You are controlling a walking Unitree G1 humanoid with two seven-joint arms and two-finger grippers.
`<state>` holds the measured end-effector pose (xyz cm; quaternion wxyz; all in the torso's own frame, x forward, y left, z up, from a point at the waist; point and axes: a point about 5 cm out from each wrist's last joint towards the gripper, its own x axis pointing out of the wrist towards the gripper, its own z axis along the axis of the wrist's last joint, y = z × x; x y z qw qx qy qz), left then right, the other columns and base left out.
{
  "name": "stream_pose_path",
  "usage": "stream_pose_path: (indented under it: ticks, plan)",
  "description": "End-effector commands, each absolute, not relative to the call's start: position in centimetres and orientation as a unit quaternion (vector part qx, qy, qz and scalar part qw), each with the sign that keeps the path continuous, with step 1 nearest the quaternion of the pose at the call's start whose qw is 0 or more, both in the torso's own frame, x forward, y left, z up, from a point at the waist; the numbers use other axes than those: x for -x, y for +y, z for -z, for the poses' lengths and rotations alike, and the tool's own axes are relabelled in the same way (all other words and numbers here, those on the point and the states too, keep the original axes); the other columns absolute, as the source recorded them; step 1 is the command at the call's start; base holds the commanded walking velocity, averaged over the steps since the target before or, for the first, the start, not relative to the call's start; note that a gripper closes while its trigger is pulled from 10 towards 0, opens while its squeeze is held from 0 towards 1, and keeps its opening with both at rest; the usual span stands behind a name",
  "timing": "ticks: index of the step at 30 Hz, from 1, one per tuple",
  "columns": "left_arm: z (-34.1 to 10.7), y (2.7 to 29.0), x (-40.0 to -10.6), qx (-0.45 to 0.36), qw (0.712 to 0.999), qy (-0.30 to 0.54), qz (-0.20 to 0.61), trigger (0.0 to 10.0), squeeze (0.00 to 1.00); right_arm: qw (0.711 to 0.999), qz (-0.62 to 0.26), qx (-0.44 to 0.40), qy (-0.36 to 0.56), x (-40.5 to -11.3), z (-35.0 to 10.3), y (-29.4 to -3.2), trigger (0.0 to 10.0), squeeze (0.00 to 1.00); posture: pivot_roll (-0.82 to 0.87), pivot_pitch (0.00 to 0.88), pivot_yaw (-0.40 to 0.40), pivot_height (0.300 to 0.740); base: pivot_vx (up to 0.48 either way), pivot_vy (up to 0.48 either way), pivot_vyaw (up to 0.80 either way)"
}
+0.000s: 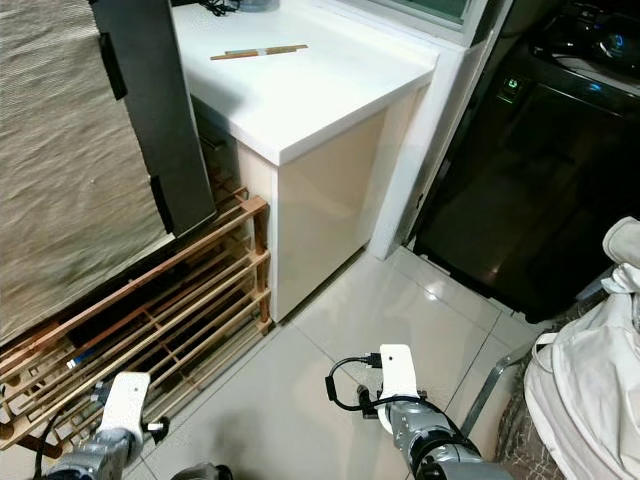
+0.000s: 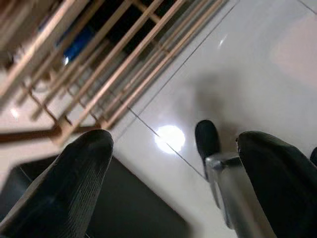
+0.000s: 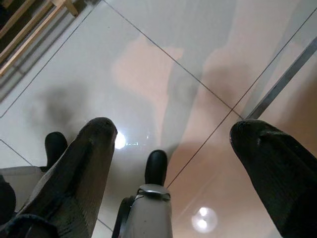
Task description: Clothes washing
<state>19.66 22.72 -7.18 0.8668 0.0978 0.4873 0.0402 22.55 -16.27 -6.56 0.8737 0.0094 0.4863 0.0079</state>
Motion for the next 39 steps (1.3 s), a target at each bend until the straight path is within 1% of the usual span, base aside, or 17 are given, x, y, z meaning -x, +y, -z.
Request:
stream_pose_path:
  ticks: [1,7,9,10,13,17,20,21,22,23,24,26,29,31,32,33,39]
  plan:
    - [7.6,22.2,-19.1,-0.088,0.861,0.500,-0.035,10.0,0.00,0.869,0.002,-0.023,0.494,-21.9,6.9,-16.6,10.0,0.00,0.04,0.000,-0.025,0.740,0.000,0.000,0.00]
    - [8.1,21.4,-18.5,-0.045,0.863,0.501,-0.047,10.0,0.00,0.883,0.011,0.009,0.469,-22.3,6.7,-16.9,10.0,0.00,0.03,0.000,-0.027,0.740,0.000,0.000,0.00]
    - [8.4,21.3,-17.9,-0.051,0.861,0.505,-0.042,10.0,0.00,0.885,0.009,0.002,0.466,-22.2,6.7,-16.6,10.0,0.00,0.02,0.000,-0.026,0.740,0.000,0.000,0.00]
    - [8.4,21.4,-17.7,-0.061,0.860,0.506,-0.036,10.0,0.00,0.878,0.013,-0.033,0.478,-21.9,6.9,-16.4,10.0,0.00,0.02,0.000,-0.026,0.740,0.000,0.000,0.00]
    - [8.4,21.7,-17.6,-0.059,0.860,0.505,-0.042,10.0,0.00,0.876,0.014,-0.047,0.479,-22.0,6.9,-16.4,10.0,0.00,0.02,0.000,-0.025,0.740,0.000,0.000,0.00]
    - [8.3,22.1,-17.7,-0.061,0.860,0.504,-0.049,10.0,0.00,0.877,0.007,-0.033,0.478,-22.2,6.8,-16.4,10.0,0.00,0.02,0.000,-0.026,0.740,0.000,0.000,0.00]
    - [7.4,21.9,-19.5,-0.033,0.882,0.468,-0.048,10.0,0.00,0.887,-0.009,-0.044,0.460,-23.1,6.2,-16.0,10.0,0.00,0.02,0.000,-0.024,0.740,0.000,0.000,0.00]
    - [7.4,21.9,-19.5,-0.033,0.882,0.468,-0.048,10.0,0.00,0.887,-0.009,-0.044,0.460,-23.1,6.2,-16.0,10.0,0.00,0.02,0.000,-0.024,0.740,0.000,0.000,0.00]
    - [6.1,22.0,-21.6,-0.015,0.906,0.420,-0.045,10.0,0.00,0.902,-0.028,-0.050,0.427,-24.8,5.0,-15.7,10.0,0.00,0.02,0.000,-0.025,0.740,0.000,0.000,0.00]
    - [5.4,22.4,-22.5,-0.035,0.916,0.398,-0.044,10.0,0.00,0.911,-0.038,-0.045,0.409,-25.6,4.4,-15.8,10.0,0.00,0.02,0.000,-0.026,0.740,0.000,0.000,0.00]
    - [5.4,22.4,-22.5,-0.035,0.916,0.398,-0.044,10.0,0.00,0.911,-0.038,-0.045,0.409,-25.6,4.4,-15.8,10.0,0.00,0.02,0.000,-0.026,0.740,0.000,0.000,0.00]
    - [4.5,22.5,-23.5,-0.050,0.928,0.367,-0.037,10.0,0.00,0.920,-0.042,-0.048,0.387,-26.5,3.6,-16.1,10.0,0.00,0.03,0.000,-0.025,0.740,0.000,0.000,0.00]
    - [1.6,22.5,-25.7,-0.072,0.963,0.258,-0.013,10.0,0.00,0.947,-0.069,-0.040,0.310,-29.2,0.9,-16.8,10.0,0.00,0.03,0.003,-0.030,0.740,0.000,0.000,0.00]
    - [-0.1,21.9,-26.1,-0.064,0.977,0.205,-0.002,10.0,0.00,0.958,-0.080,-0.033,0.274,-30.0,-0.3,-17.1,10.0,0.00,0.03,0.000,-0.040,0.740,0.000,0.000,0.00]
    - [-0.1,21.9,-26.1,-0.064,0.977,0.205,-0.002,10.0,0.00,0.958,-0.080,-0.033,0.274,-30.0,-0.3,-17.1,10.0,0.00,0.03,0.000,-0.040,0.740,0.000,0.000,0.00]
    - [-1.8,21.3,-26.2,-0.053,0.986,0.160,-0.001,10.0,0.00,0.965,-0.092,-0.035,0.242,-30.5,-1.3,-17.2,10.0,0.00,0.04,0.000,-0.043,0.740,0.000,0.000,0.00]
    - [-6.8,19.7,-26.2,-0.050,0.997,0.060,0.013,10.0,0.00,0.979,-0.124,-0.037,0.158,-30.7,-4.2,-16.5,10.0,0.00,0.06,0.000,-0.057,0.740,0.000,0.000,0.00]
